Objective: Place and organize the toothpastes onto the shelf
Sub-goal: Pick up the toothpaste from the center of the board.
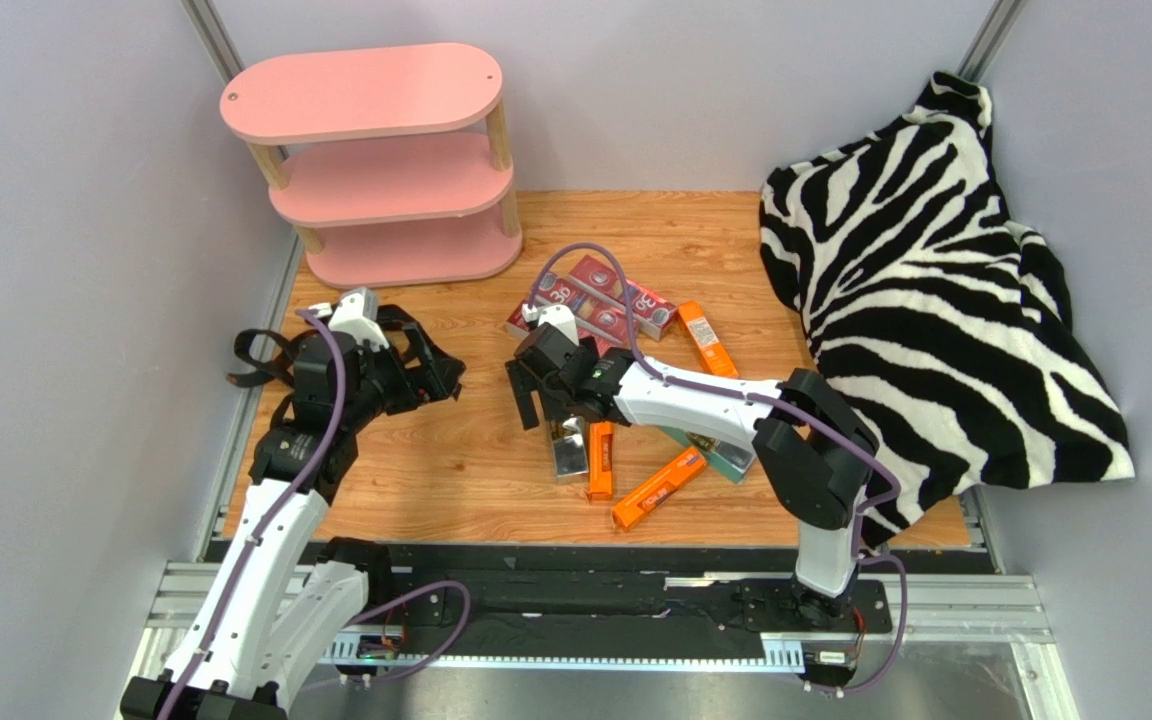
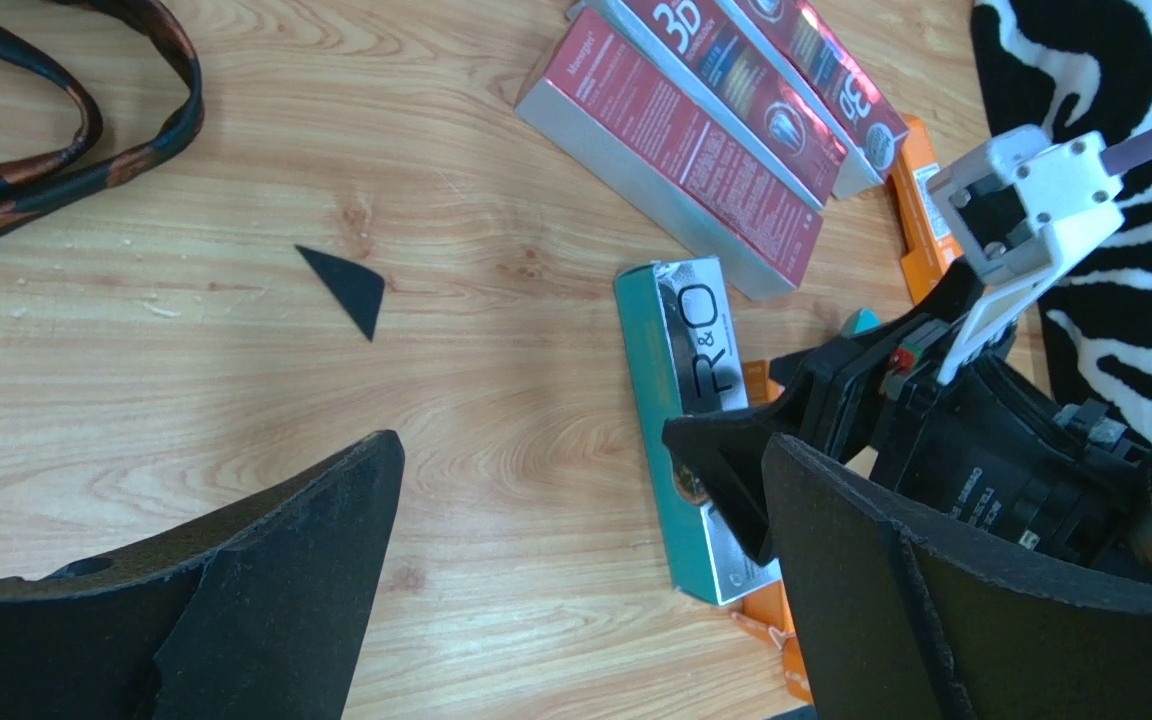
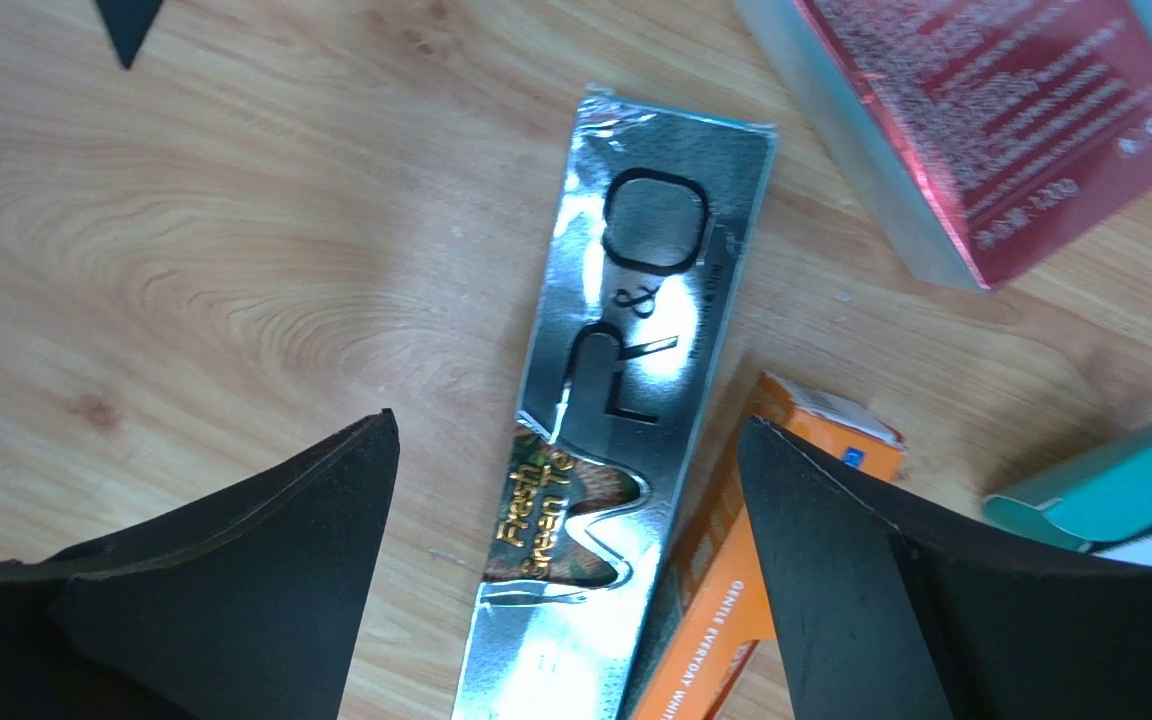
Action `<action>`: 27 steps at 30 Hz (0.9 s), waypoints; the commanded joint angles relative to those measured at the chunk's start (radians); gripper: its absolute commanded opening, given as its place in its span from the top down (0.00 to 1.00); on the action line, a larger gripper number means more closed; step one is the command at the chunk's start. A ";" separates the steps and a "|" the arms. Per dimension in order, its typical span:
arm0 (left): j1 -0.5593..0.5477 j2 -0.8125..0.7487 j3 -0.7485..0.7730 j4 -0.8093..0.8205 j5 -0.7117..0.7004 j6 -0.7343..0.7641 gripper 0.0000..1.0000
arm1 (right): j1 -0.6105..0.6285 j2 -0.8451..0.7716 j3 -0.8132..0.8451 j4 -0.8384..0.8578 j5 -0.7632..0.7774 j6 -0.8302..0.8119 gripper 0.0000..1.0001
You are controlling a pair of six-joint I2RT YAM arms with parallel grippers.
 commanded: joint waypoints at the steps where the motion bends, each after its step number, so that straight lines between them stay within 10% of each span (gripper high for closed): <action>1: -0.013 0.012 0.024 -0.013 0.021 -0.011 0.01 | 0.004 -0.034 0.004 -0.002 0.109 0.028 0.11; 16: -0.018 0.011 0.003 -0.019 -0.015 -0.020 0.02 | -0.034 0.101 0.026 0.040 -0.029 0.065 0.12; 27: -0.020 0.013 -0.005 -0.023 -0.022 -0.026 0.02 | -0.039 0.137 0.029 0.012 -0.098 0.073 0.32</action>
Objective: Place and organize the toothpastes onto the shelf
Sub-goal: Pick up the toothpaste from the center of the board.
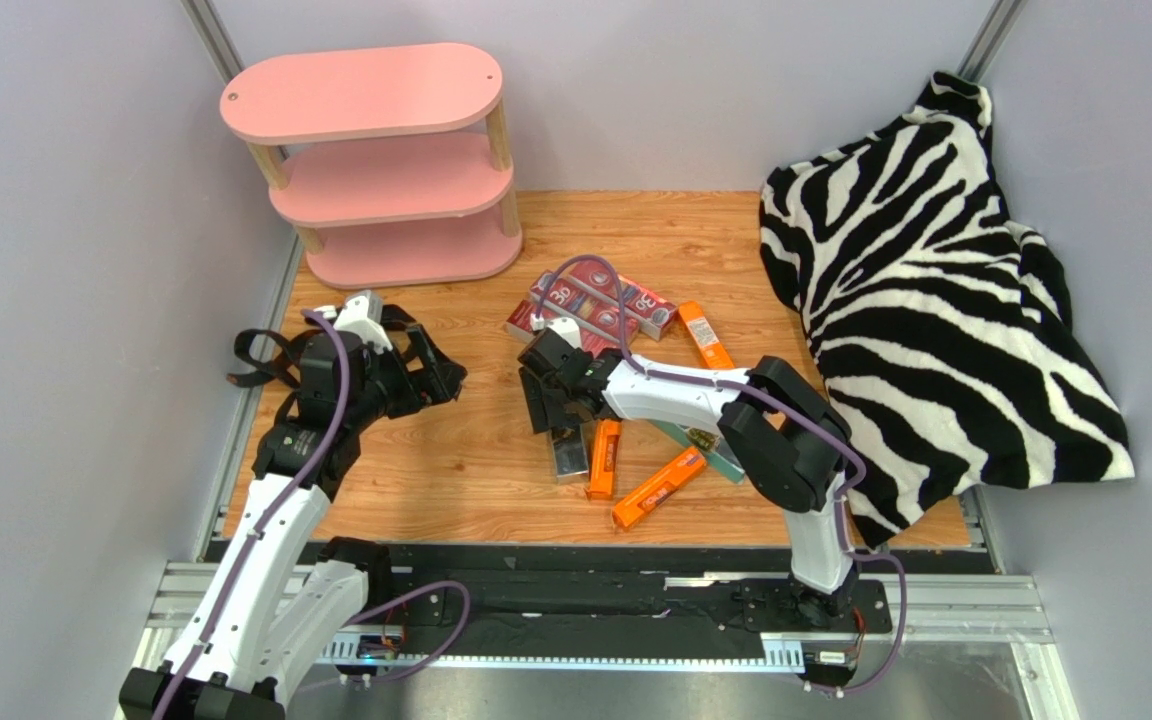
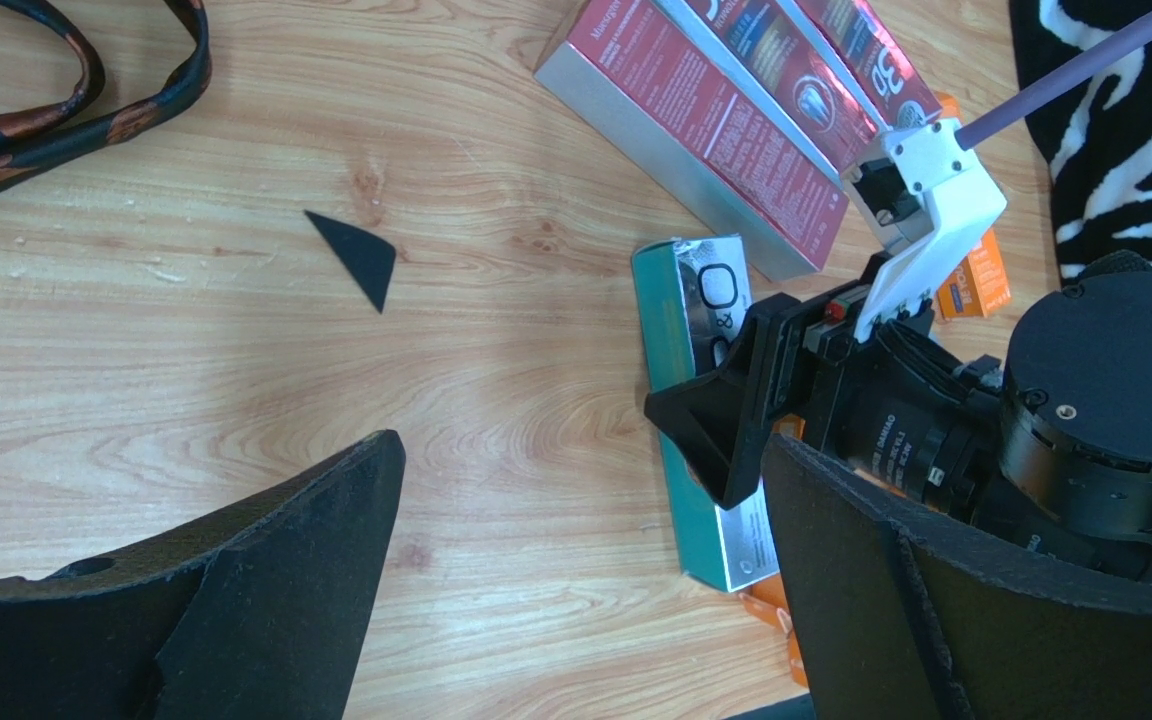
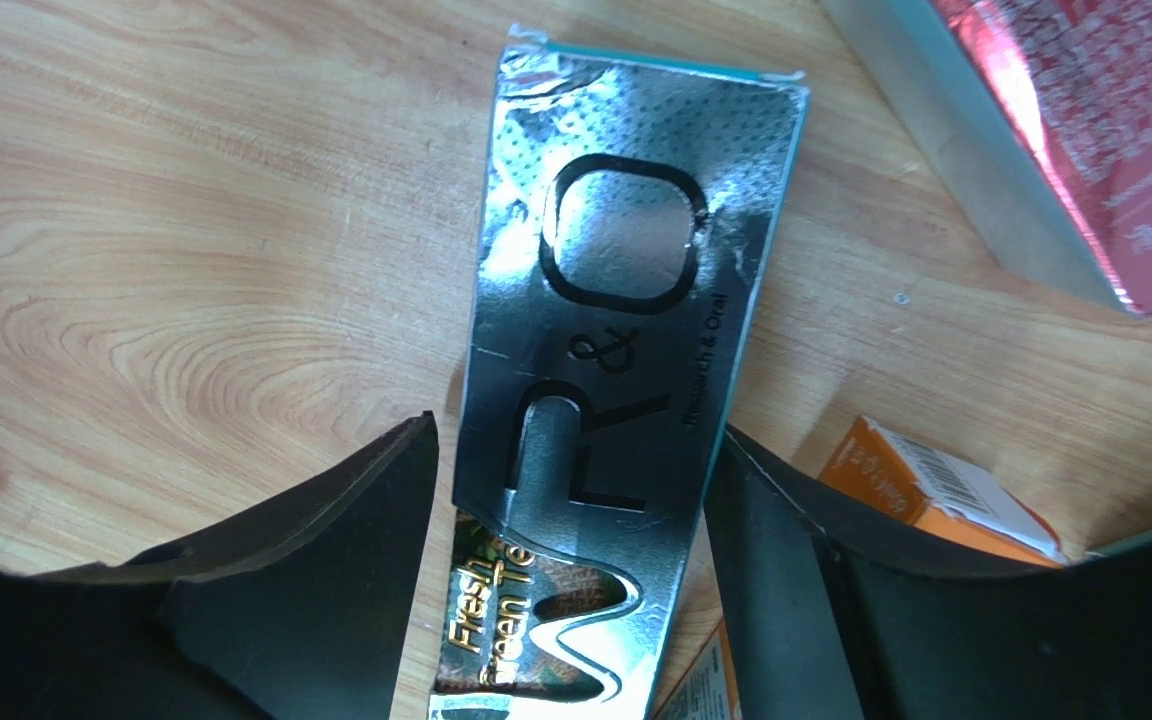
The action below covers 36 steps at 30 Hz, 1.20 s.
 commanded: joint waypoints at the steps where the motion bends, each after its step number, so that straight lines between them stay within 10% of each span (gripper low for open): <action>1: -0.008 -0.008 -0.006 0.008 -0.008 -0.015 0.02 | -0.001 0.033 0.028 0.008 -0.044 0.010 0.36; 22: -0.018 -0.039 0.017 -0.006 0.015 -0.008 0.03 | 0.001 -0.099 -0.056 0.031 0.037 0.095 0.64; 36: -0.320 -0.002 0.105 0.065 -0.117 0.077 0.05 | 0.001 -0.488 -0.255 0.163 0.175 0.183 0.69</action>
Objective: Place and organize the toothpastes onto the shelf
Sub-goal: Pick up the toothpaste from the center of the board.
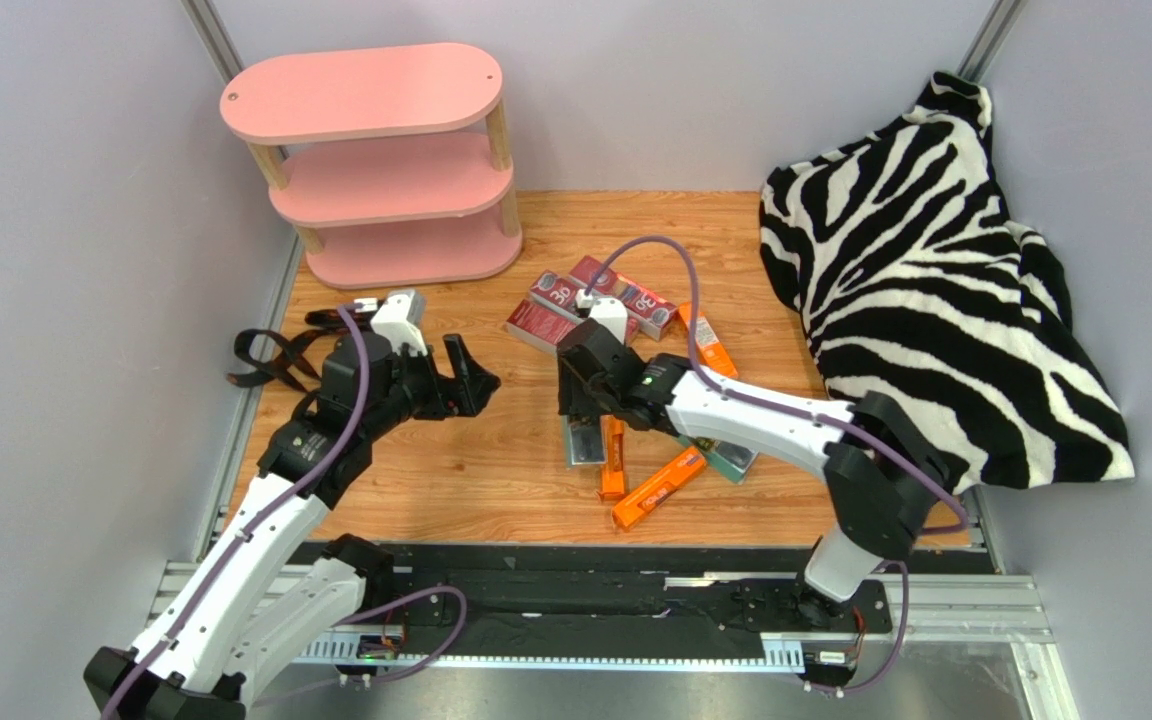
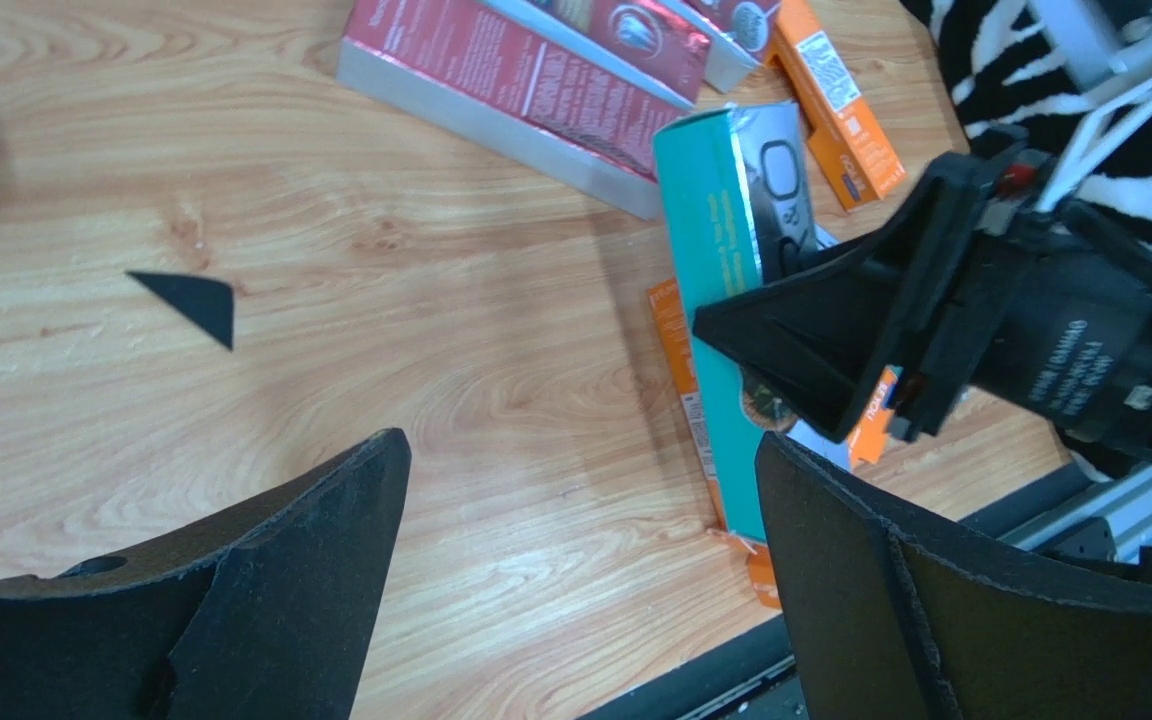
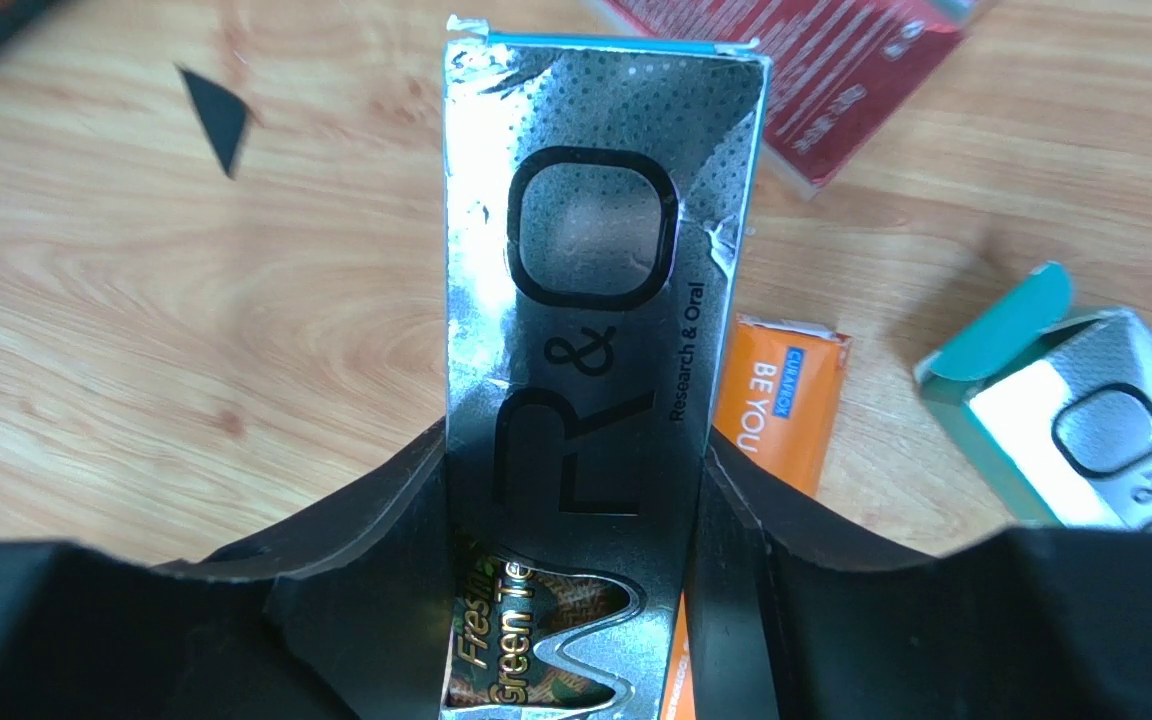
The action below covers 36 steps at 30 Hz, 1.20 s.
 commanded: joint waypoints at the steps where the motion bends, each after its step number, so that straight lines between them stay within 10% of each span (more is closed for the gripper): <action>1: -0.093 -0.008 0.046 0.069 -0.075 0.043 0.05 | 0.002 -0.167 -0.101 0.130 0.106 0.071 0.70; 27: -0.737 0.298 0.187 0.409 -0.206 0.303 0.05 | -0.017 -1.396 -0.709 0.112 0.572 0.644 0.75; 36: -0.852 0.489 0.347 0.402 -0.140 0.373 0.05 | -0.017 -1.565 -0.747 0.003 0.612 0.712 0.76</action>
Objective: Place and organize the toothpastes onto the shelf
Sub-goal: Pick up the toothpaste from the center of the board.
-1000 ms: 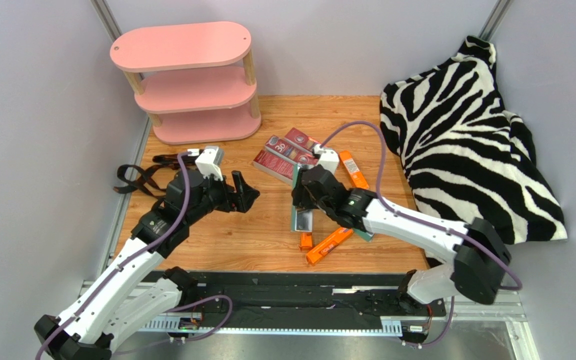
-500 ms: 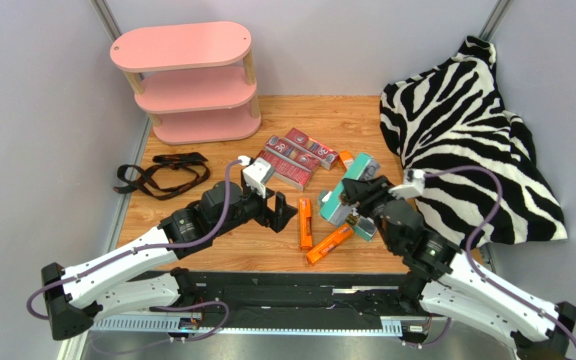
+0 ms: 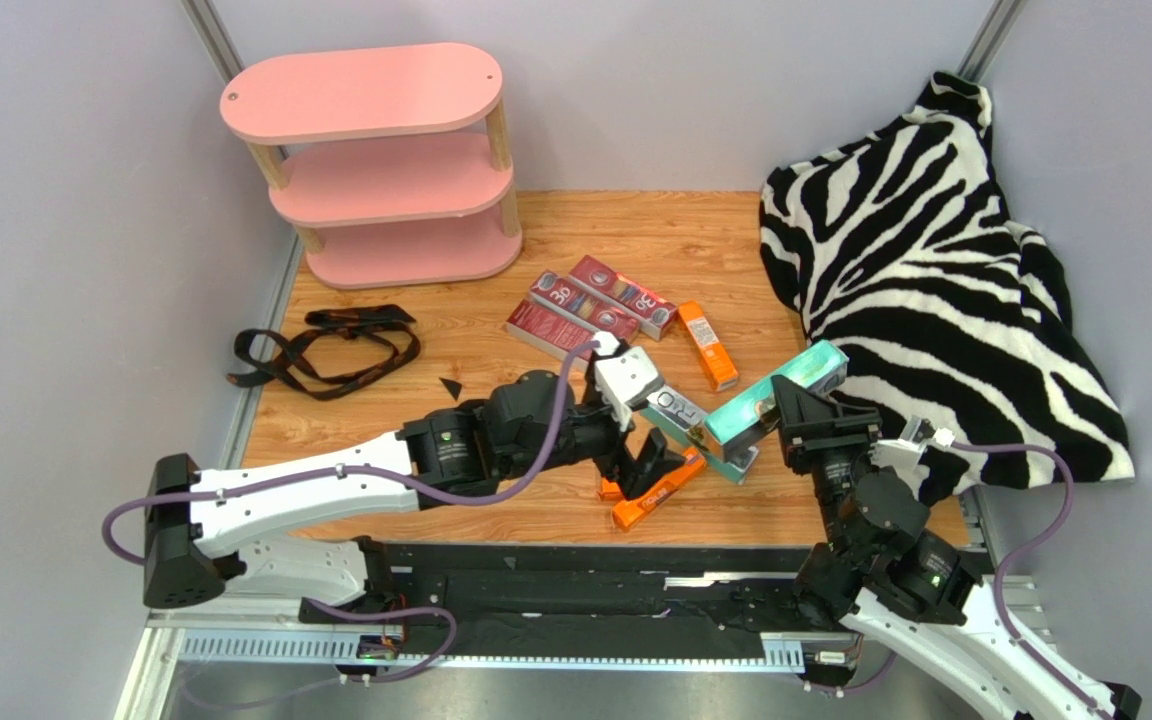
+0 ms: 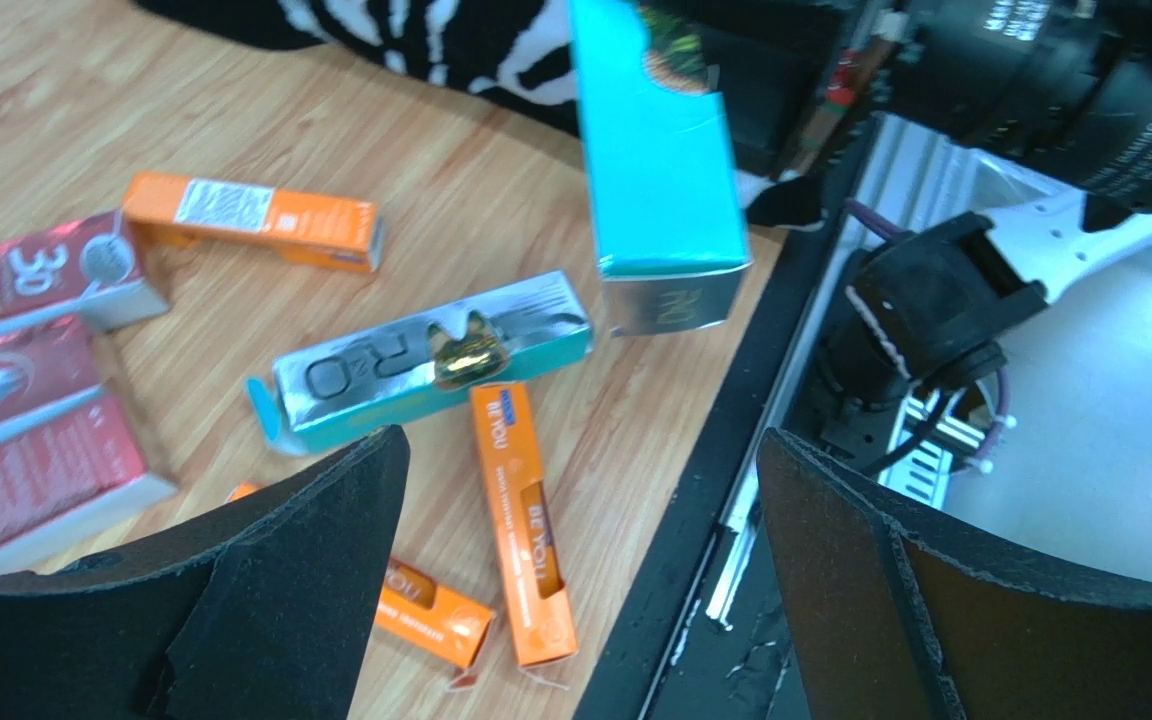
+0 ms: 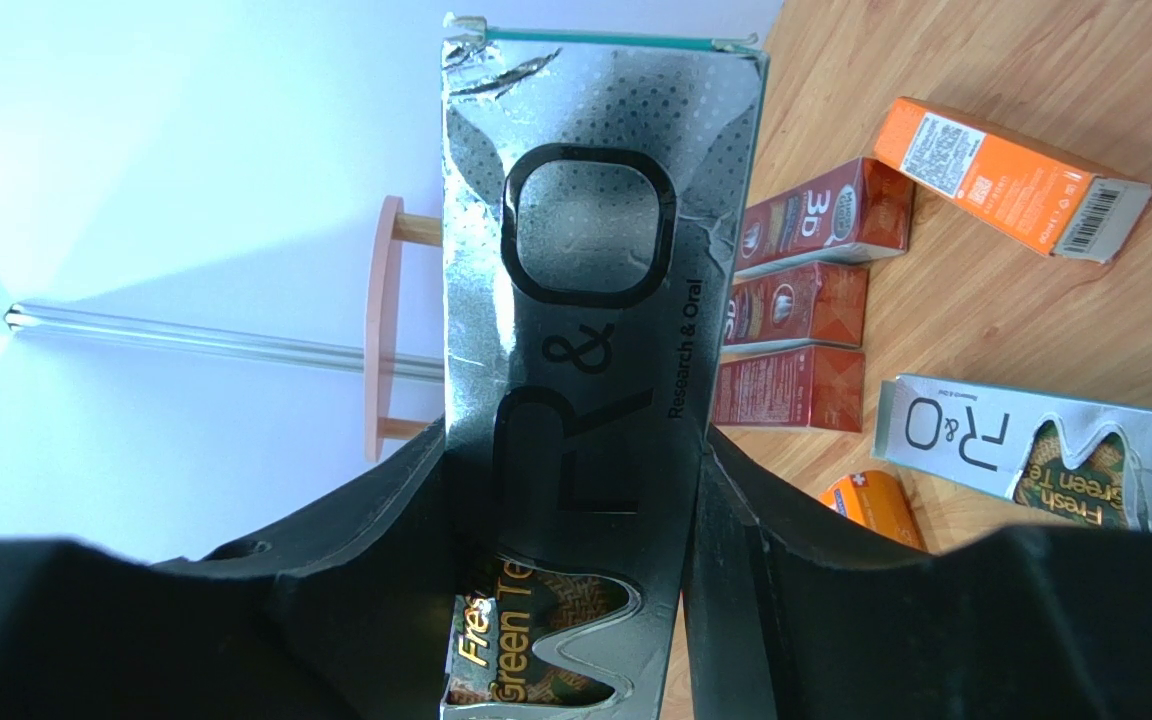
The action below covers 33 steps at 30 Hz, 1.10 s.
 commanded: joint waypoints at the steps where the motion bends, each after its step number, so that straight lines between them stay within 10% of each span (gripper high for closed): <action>1: -0.053 0.084 0.110 0.035 0.073 0.074 0.05 | 0.000 -0.014 0.016 -0.017 0.062 0.065 0.76; 33: -0.034 0.354 0.385 -0.197 0.217 0.157 0.17 | 0.000 0.136 0.239 -0.089 -0.176 -0.299 0.82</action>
